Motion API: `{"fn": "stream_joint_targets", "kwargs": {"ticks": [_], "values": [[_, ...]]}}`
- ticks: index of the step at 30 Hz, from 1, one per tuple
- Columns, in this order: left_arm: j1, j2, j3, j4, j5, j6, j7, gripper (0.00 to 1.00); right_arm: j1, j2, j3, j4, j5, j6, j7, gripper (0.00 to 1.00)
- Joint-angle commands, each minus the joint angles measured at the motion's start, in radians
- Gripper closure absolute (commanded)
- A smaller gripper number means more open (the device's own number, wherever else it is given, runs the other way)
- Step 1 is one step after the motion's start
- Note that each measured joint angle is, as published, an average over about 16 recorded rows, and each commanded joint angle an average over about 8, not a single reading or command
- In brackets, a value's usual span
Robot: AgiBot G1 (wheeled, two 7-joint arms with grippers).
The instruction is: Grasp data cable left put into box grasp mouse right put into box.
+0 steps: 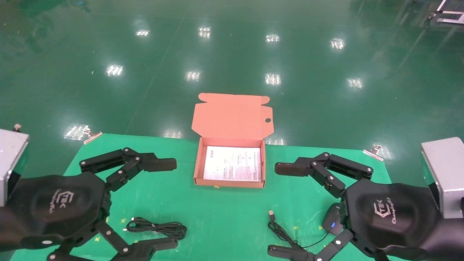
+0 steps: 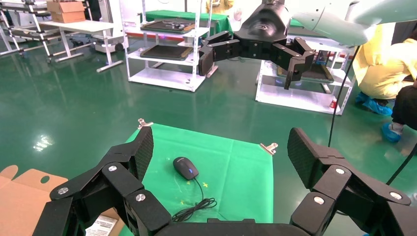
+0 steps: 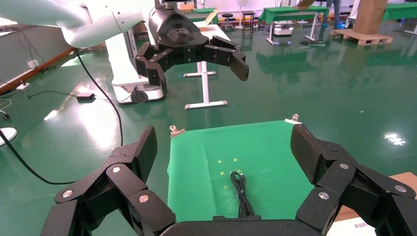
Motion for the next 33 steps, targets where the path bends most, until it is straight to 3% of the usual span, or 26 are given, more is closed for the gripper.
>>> {"fn": "stream_joint_targets", "kwargs": {"ticks": [1,26,33], "values": [[0.0,0.0,0.0,0.0,0.0,0.0,0.0,0.0,0.0,0.0,0.0,0.0,0.0,0.0,0.0,0.0],[-0.001,0.0,0.001,-0.004,0.002,0.004,0.0,0.0,0.0,0.0,0.0,0.0,0.0,0.0,0.0,0.0],[-0.047,0.014,0.048,-0.022,0.078,0.03,-0.015,0.0,0.024,0.009,-0.02,0.015,-0.052,-0.001,0.009,0.0]]}}
